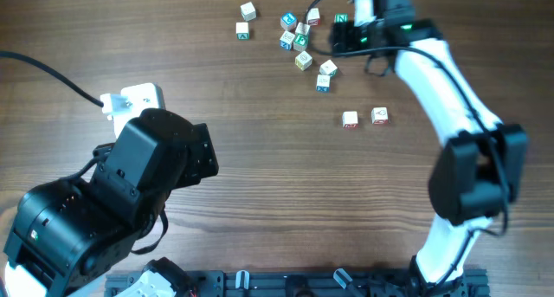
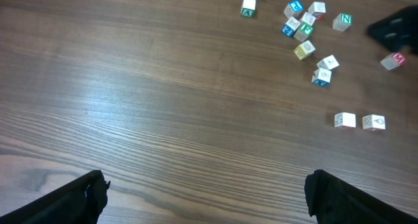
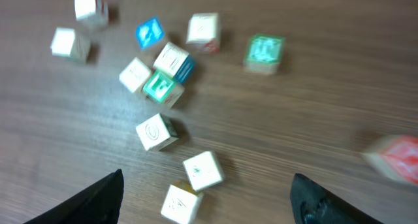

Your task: Form a horizontal line

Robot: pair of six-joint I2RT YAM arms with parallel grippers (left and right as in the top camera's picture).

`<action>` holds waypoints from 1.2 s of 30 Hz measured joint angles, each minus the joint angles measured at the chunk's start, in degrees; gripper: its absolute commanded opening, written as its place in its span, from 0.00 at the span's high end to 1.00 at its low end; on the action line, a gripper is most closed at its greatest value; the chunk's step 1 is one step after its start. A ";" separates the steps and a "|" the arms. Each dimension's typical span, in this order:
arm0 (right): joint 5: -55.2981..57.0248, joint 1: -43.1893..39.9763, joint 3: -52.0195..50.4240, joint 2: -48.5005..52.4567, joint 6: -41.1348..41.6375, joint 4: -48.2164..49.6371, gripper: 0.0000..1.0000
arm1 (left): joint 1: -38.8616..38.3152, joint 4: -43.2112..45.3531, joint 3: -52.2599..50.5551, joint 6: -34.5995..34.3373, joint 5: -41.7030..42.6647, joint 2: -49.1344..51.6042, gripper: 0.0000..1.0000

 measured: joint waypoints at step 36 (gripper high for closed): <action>3.41 2.64 0.57 14.67 -8.35 1.81 0.85 | 0.00 0.04 0.00 0.02 0.00 0.02 0.00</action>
